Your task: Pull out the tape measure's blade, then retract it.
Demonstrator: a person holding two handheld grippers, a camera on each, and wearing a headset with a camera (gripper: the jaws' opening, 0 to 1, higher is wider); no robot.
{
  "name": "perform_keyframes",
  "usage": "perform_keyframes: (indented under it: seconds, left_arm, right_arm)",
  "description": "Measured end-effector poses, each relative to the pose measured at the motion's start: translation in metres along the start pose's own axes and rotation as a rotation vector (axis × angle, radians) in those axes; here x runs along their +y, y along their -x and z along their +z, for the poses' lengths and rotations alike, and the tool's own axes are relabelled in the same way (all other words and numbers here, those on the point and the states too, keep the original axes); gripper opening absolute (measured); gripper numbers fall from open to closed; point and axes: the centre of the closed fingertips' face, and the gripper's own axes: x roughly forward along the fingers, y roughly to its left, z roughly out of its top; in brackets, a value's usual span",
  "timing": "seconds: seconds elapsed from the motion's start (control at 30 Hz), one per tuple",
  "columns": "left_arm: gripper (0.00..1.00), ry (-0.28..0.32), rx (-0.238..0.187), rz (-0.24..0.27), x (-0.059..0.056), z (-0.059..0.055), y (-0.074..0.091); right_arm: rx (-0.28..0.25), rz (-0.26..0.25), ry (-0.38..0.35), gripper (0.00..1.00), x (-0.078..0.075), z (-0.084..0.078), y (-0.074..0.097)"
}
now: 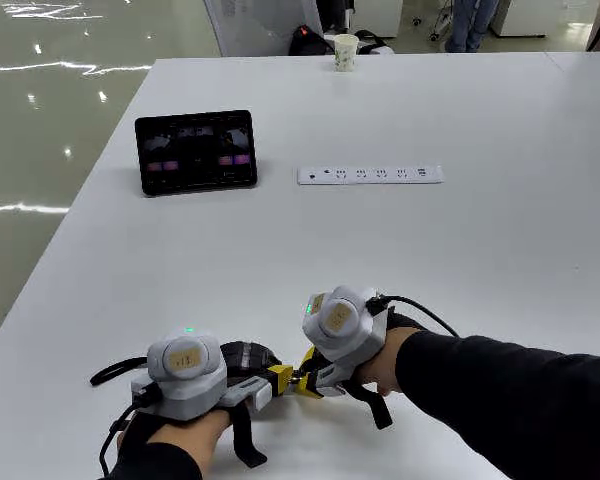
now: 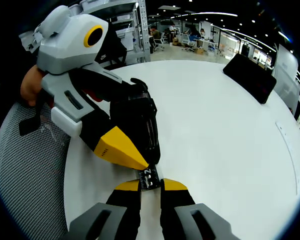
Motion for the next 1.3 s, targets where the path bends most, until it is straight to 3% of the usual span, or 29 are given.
perform_keyframes:
  seconds: [1.0, 1.13, 1.3]
  left_arm:
    - [0.61, -0.015, 0.005, -0.008, 0.0002, -0.0011, 0.0002]
    - [0.61, -0.007, 0.005, -0.012, 0.0003, -0.001, 0.001]
    - [0.61, -0.001, -0.004, -0.015, 0.0007, -0.0008, 0.001]
  right_arm:
    - [-0.008, 0.0, 0.009, 0.11, 0.0017, 0.0019, -0.0015]
    - [-0.007, 0.005, 0.066, 0.11, 0.0023, 0.0026, -0.0025]
    - [-0.028, 0.016, 0.006, 0.11, 0.002, 0.0049, -0.0027]
